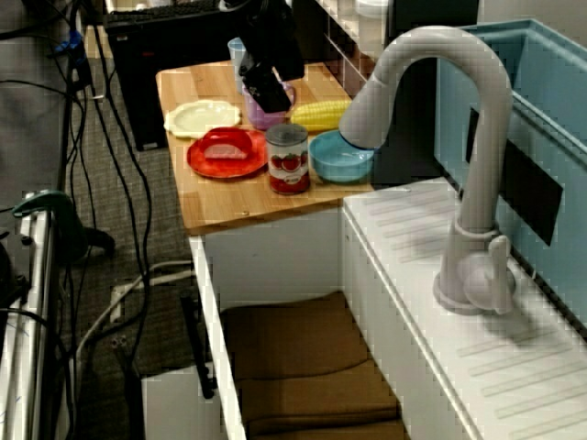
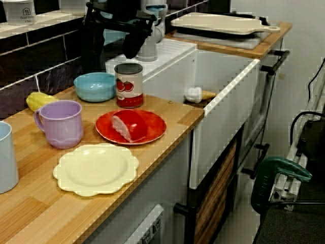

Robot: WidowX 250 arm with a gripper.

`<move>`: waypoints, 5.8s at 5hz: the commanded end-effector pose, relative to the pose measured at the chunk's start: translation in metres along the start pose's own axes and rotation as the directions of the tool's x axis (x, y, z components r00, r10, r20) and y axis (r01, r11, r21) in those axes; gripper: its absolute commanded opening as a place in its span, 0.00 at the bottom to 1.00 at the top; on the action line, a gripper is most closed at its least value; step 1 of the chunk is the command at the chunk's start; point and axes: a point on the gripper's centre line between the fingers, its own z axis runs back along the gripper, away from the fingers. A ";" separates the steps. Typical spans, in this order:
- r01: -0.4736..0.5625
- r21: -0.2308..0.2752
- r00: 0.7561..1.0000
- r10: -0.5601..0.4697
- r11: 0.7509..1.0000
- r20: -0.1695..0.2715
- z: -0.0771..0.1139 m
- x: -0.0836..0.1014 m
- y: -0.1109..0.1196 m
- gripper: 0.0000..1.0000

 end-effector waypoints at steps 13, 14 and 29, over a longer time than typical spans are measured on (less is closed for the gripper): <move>-0.438 0.145 0.875 0.458 0.887 -0.157 -0.018 -0.018 0.034 0.00; -0.432 0.144 0.877 0.451 0.891 -0.162 -0.020 -0.019 0.027 0.00; -0.572 -0.007 0.792 0.550 0.820 -0.267 -0.023 0.027 -0.008 0.00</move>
